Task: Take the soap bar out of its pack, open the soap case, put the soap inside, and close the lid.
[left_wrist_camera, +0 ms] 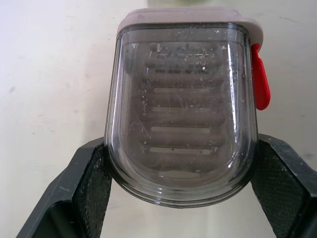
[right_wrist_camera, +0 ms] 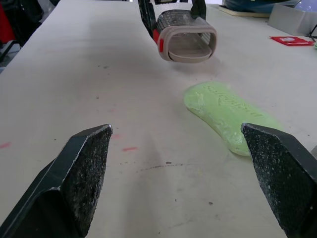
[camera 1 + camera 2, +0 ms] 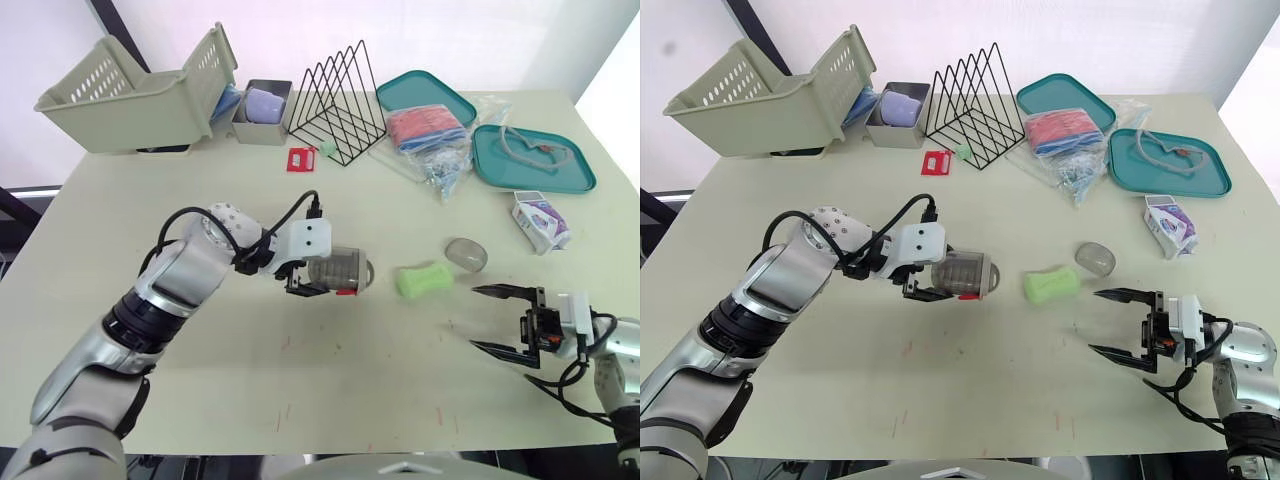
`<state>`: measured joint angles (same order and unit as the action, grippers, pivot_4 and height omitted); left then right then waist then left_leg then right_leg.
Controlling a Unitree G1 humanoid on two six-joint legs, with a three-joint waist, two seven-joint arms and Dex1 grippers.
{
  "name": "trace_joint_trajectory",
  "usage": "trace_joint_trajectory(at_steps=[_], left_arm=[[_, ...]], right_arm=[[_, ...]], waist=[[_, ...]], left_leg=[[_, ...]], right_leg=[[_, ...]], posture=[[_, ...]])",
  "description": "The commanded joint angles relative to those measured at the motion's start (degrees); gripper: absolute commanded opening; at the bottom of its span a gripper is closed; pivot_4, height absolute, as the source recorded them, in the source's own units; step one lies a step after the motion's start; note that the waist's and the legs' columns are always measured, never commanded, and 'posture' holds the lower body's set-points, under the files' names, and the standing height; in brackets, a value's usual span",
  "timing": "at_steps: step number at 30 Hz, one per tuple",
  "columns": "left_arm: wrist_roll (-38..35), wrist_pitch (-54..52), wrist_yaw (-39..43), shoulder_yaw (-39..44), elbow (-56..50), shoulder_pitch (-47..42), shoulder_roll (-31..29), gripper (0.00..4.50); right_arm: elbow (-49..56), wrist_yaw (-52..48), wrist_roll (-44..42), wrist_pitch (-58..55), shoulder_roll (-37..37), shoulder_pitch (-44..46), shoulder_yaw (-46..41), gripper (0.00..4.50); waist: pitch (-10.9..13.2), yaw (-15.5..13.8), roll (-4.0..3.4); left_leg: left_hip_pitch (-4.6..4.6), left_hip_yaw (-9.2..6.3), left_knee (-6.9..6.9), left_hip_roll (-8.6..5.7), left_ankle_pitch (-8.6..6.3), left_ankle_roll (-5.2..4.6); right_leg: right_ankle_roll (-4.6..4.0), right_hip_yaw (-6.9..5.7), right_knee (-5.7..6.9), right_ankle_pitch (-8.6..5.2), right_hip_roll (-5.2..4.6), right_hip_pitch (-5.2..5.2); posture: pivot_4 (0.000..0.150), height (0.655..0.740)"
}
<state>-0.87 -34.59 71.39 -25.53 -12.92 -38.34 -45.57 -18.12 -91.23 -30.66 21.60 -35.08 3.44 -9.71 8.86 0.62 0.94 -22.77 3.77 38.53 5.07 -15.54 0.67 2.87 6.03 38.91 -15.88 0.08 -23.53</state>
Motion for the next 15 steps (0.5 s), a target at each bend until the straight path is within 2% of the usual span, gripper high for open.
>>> trace_joint_trajectory(at_steps=[1, 15], left_arm=[[-0.7, -3.0, 0.5, -0.1, -3.5, -2.2, 0.7, 3.47], [2.4, -6.3, -0.1, -4.2, -3.3, -4.4, 1.1, 3.47]], right_arm=[[-0.2, -0.1, -0.4, 1.1, 0.3, 0.3, -0.6, 4.37], [-2.4, -1.1, 0.0, 2.3, 1.1, 0.7, -0.3, 4.37]], waist=[[0.0, 0.0, 0.00], [0.0, 0.0, 0.00]], left_leg=[[0.00, 0.00, 0.00, 0.00, 0.00, 0.00], [0.00, -0.02, 0.05, 0.00, 0.00, 0.00]], right_leg=[[0.00, 0.00, 0.00, 0.00, 0.00, 0.00], [0.00, 0.00, 0.03, 0.00, 0.01, 0.01]], posture=[[0.150, 0.7400], [0.150, 0.7400]])
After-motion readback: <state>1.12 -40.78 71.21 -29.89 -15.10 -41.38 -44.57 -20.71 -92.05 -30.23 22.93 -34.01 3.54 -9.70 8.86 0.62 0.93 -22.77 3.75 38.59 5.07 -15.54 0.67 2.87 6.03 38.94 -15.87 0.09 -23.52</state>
